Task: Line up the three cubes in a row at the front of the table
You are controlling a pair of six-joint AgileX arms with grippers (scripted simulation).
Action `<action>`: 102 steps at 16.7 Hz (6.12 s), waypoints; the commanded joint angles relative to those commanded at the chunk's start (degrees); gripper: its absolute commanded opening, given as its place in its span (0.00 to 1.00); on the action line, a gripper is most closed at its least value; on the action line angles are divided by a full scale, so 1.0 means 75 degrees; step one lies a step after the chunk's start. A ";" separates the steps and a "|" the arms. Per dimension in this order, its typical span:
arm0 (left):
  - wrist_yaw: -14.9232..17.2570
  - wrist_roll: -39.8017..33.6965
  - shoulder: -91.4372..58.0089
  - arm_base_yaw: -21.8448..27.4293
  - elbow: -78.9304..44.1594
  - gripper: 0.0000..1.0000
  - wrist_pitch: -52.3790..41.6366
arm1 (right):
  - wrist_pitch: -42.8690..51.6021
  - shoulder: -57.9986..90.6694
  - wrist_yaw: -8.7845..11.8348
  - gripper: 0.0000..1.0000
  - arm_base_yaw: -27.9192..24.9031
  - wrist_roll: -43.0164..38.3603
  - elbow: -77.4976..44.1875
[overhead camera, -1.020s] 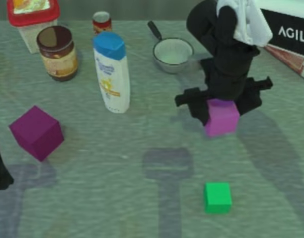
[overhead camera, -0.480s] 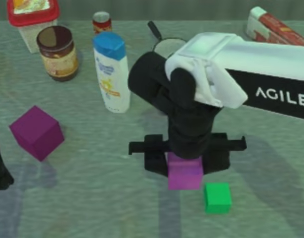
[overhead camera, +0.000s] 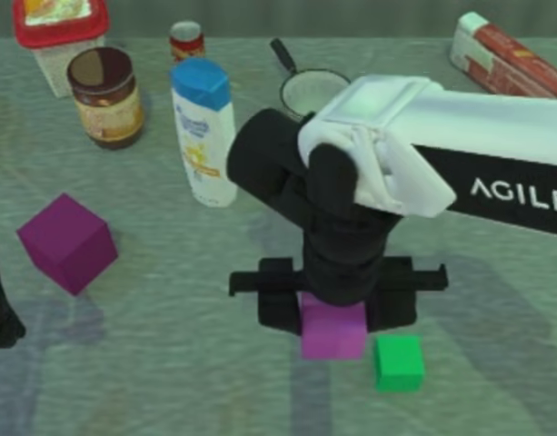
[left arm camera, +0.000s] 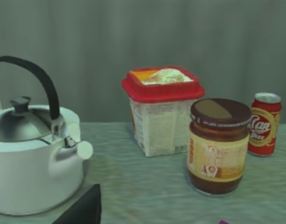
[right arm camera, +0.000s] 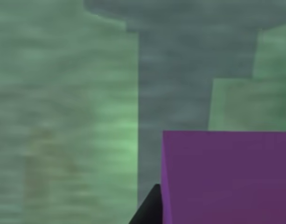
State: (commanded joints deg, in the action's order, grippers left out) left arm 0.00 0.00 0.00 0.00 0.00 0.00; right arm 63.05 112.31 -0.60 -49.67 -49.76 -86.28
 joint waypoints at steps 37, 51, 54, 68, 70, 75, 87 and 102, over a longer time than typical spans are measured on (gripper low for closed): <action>0.0000 0.0000 0.0000 0.0000 0.0000 1.00 0.0000 | -0.1236 0.0421 -0.0015 1.00 -0.0103 -0.0027 0.0789; 0.0016 0.0236 -0.0683 0.0064 -0.0659 1.00 -0.0484 | -0.0356 -0.0766 -0.0174 1.00 0.0245 0.0316 0.0453; 0.0019 0.0635 -0.1970 0.0146 -0.1804 1.00 -0.1304 | -0.1011 -0.1964 -0.0429 1.00 0.0810 0.0963 0.1430; -0.0024 0.3281 -1.1732 0.0672 -0.8953 1.00 -0.6789 | -0.5411 -1.1011 -0.0662 1.00 0.4929 0.5492 0.9582; -0.0020 0.3586 -1.2847 0.0736 -0.9818 1.00 -0.7418 | -0.6246 -1.2318 -0.0467 1.00 0.5444 0.5923 1.0362; 0.0002 0.4092 -1.4635 0.0840 -1.1291 1.00 -0.8422 | -0.8013 -1.4565 -0.0023 1.00 0.6361 0.6543 1.1381; 0.0011 0.4210 -1.5304 0.0844 -1.1011 1.00 -0.7705 | -0.8407 -1.4974 0.0080 1.00 0.6546 0.6634 1.1505; 0.0016 0.4219 -1.5910 0.0845 -1.0055 0.62 -0.6145 | -0.8407 -1.4974 0.0080 1.00 0.6546 0.6634 1.1505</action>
State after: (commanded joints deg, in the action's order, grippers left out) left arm 0.12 31.64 -119.33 6.34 -75.41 -46.09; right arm 0.00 0.00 0.00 -0.57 0.00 0.00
